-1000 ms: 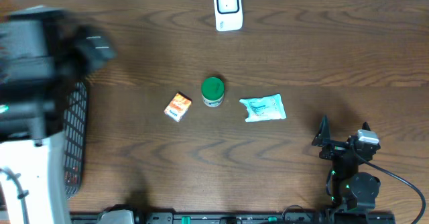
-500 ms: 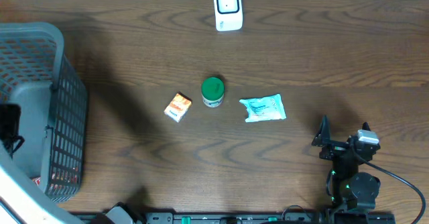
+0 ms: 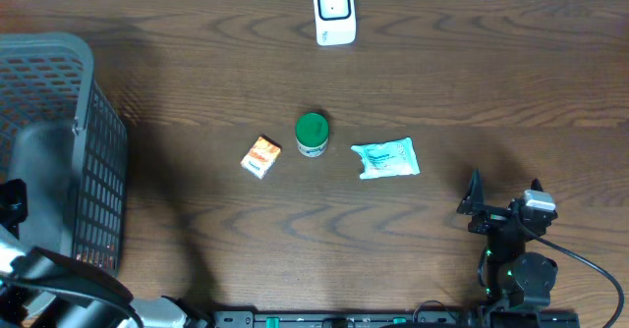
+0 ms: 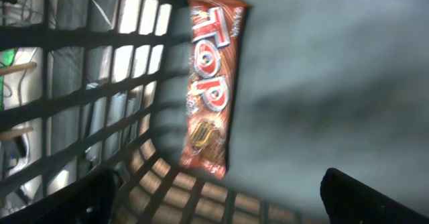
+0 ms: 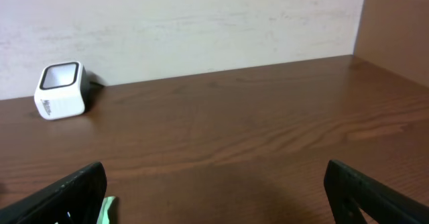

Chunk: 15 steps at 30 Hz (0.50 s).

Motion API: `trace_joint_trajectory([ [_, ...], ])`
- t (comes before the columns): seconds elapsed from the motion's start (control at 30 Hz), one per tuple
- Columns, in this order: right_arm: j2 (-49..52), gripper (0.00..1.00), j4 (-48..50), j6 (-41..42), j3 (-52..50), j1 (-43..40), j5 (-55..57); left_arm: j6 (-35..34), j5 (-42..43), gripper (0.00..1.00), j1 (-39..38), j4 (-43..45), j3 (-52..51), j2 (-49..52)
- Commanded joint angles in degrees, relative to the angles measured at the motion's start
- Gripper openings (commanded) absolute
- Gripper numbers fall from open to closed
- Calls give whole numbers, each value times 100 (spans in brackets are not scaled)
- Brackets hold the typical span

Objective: Scan the item barcode
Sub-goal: 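Reach into the basket and grasp the red TOP snack bar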

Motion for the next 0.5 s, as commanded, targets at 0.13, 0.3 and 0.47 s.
trace_joint_trajectory([
  [0.13,-31,99,-20,70,-4,-39,-9,166,-214,98,13,977,-1113,116],
  [0.3,-31,99,-20,70,-4,-39,-9,170,-520,98,13,1497,-1674,118],
  [0.47,-31,99,-20,70,-4,-39,-9,170,-616,98,13,1926,-2055,118],
])
